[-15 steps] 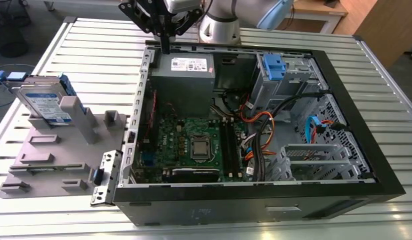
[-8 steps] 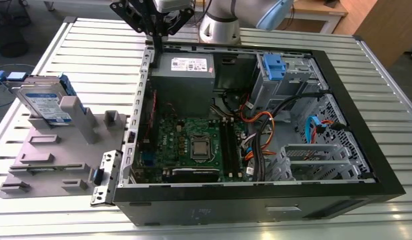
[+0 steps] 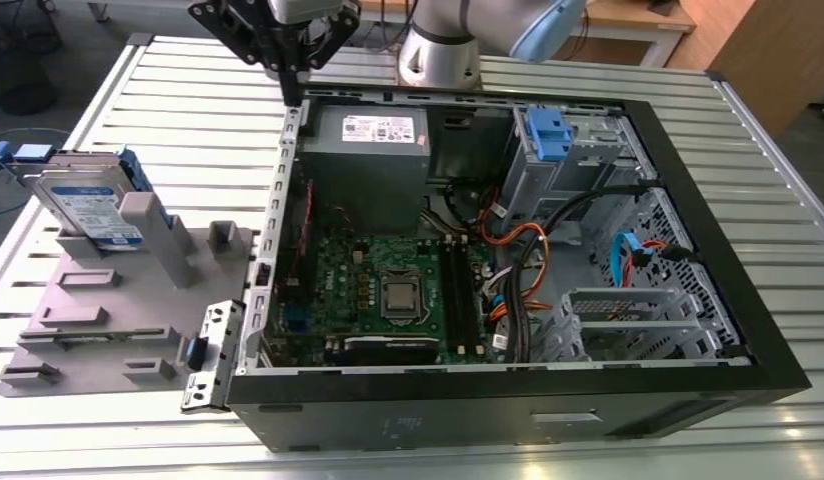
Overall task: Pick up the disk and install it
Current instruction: 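Reach for the disk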
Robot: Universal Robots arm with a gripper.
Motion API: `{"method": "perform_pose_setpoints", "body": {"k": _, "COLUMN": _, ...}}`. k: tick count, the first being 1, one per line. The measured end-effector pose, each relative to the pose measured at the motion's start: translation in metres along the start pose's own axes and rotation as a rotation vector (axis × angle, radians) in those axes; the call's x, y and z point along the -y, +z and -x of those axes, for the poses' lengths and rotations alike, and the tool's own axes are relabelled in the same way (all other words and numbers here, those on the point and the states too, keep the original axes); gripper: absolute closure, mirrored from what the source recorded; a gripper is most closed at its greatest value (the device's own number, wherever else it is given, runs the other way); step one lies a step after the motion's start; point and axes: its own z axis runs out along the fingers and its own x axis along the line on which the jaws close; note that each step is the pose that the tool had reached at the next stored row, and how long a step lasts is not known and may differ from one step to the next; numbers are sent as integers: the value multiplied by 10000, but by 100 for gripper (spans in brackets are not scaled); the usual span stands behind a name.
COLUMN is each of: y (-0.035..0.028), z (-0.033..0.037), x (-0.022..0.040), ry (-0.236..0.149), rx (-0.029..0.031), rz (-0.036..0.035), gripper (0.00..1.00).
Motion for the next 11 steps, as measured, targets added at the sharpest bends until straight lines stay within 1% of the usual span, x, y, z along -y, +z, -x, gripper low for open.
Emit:
{"method": "perform_pose_setpoints", "body": {"k": 7, "y": -4, "z": -209, "x": 15, "ry": 0, "rx": 4, "rz": 1, "gripper": 89}}
{"method": "perform_pose_setpoints", "body": {"k": 11, "y": -6, "z": -341, "x": 23, "ry": -1, "rx": 7, "rz": 0, "gripper": 89}}
